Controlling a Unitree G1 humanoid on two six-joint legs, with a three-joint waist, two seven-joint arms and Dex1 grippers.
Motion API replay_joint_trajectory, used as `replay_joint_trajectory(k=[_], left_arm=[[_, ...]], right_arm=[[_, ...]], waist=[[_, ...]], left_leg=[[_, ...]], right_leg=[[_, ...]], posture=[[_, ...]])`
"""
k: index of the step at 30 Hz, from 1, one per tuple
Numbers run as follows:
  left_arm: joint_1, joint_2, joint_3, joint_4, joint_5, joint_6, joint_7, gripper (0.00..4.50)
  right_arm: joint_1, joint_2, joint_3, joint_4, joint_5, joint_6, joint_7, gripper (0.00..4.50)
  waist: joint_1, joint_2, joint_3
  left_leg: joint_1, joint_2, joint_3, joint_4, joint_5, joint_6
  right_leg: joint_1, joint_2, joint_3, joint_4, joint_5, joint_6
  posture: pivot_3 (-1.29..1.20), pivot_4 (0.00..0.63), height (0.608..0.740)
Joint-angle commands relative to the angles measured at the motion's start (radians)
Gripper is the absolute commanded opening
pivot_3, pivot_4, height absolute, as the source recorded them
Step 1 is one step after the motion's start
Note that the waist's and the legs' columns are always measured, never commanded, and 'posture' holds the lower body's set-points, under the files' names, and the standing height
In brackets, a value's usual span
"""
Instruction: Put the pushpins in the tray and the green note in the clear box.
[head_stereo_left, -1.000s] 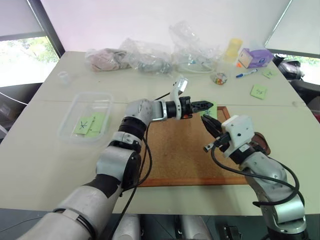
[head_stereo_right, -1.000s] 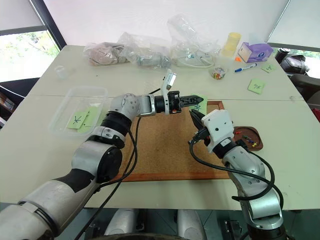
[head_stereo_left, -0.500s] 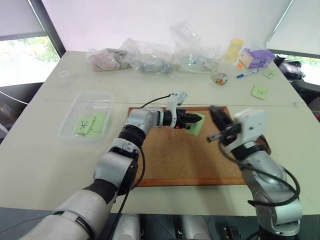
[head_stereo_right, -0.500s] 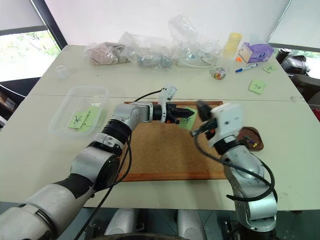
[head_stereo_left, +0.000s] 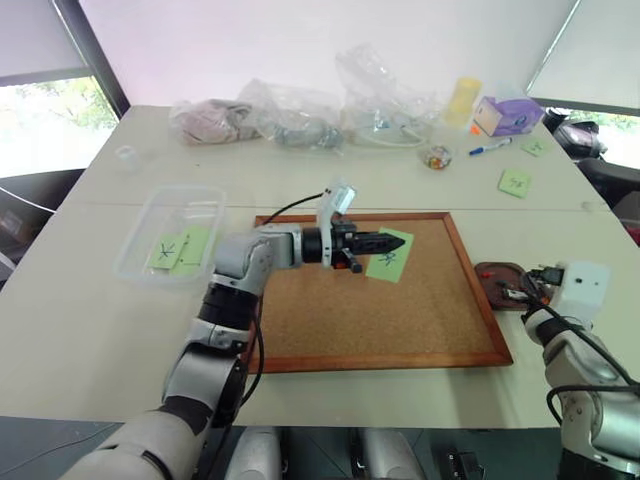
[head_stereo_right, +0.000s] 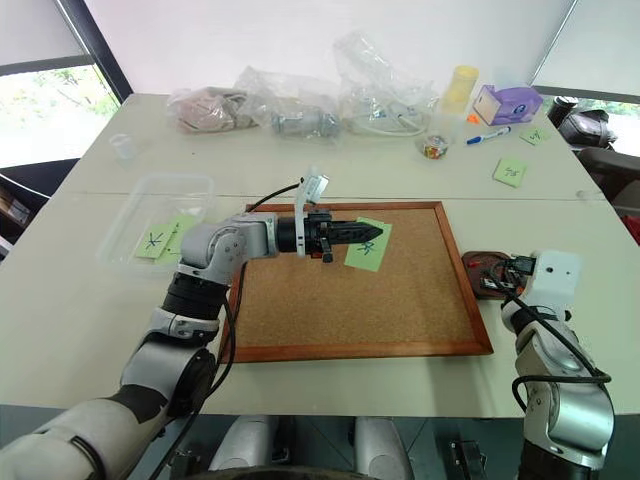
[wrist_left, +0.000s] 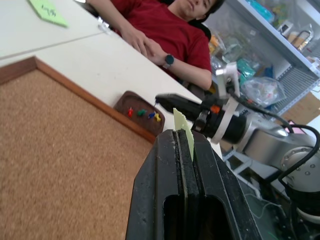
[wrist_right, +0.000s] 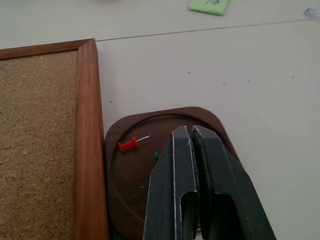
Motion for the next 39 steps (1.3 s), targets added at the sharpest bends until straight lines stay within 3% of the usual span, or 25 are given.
replay_joint_trajectory(k=[1, 8, 11, 18, 28, 34, 39], left_arm=[[0.020, -0.003, -0.010, -0.047, -0.022, -0.006, 0.015, 0.07], [0.026, -0.001, -0.030, -0.065, -0.028, -0.016, 0.020, 0.07], [0.026, -0.001, -0.032, -0.063, -0.029, -0.020, 0.021, 0.00], [0.035, -0.002, -0.023, -0.064, -0.037, -0.020, 0.046, 0.00], [0.035, 0.007, -0.016, -0.058, -0.046, -0.035, 0.060, 0.00], [0.016, 0.008, 0.009, -0.041, -0.043, -0.076, 0.078, 0.00], [0.009, 0.017, 0.001, -0.033, -0.034, -0.089, 0.077, 0.00]], right_arm=[[-0.022, -0.029, -0.012, 0.018, 0.000, 0.005, 0.000, 0.00], [-0.050, -0.041, 0.009, 0.091, -0.012, -0.026, 0.006, 0.00], [-0.059, -0.039, 0.012, 0.107, -0.013, -0.037, 0.001, 0.94], [-0.055, -0.027, 0.010, 0.101, -0.007, -0.048, -0.017, 4.45], [-0.054, -0.006, -0.016, 0.055, 0.021, -0.080, -0.039, 4.45], [-0.080, 0.006, -0.052, 0.022, 0.032, -0.249, -0.035, 4.45], [-0.068, 0.005, -0.051, 0.035, 0.038, -0.260, -0.035, 4.45]], waist=[[0.000, 0.000, 0.000], [0.001, 0.000, 0.000], [0.001, 0.000, 0.000], [0.001, 0.000, 0.000], [0.001, 0.000, 0.000], [0.001, 0.000, 0.000], [0.002, 0.000, 0.000]], left_leg=[[0.000, 0.000, 0.000, 0.000, 0.000, 0.000], [0.000, 0.000, 0.000, 0.000, 0.000, 0.000], [0.000, 0.000, 0.000, 0.000, 0.000, 0.000], [0.000, 0.000, 0.000, 0.000, 0.000, 0.000], [0.000, 0.000, 0.000, 0.000, 0.000, 0.000], [0.000, -0.001, 0.000, 0.000, 0.000, 0.000], [0.000, -0.001, 0.000, 0.000, 0.000, 0.000]], right_leg=[[0.000, 0.000, 0.000, 0.000, 0.000, 0.000], [0.000, 0.000, 0.000, -0.001, 0.000, 0.000], [0.000, 0.000, 0.000, -0.001, 0.000, 0.000], [0.000, 0.000, 0.000, -0.001, 0.000, 0.000], [0.000, 0.000, 0.000, -0.001, 0.000, 0.000], [0.000, 0.000, 0.000, -0.001, 0.000, 0.000], [0.000, 0.000, 0.000, 0.000, 0.000, 0.000]], posture=[[0.00, 0.150, 0.737], [0.00, 0.150, 0.737], [0.00, 0.150, 0.737], [0.00, 0.150, 0.737], [0.00, 0.150, 0.737], [0.00, 0.150, 0.737], [0.00, 0.150, 0.737]])
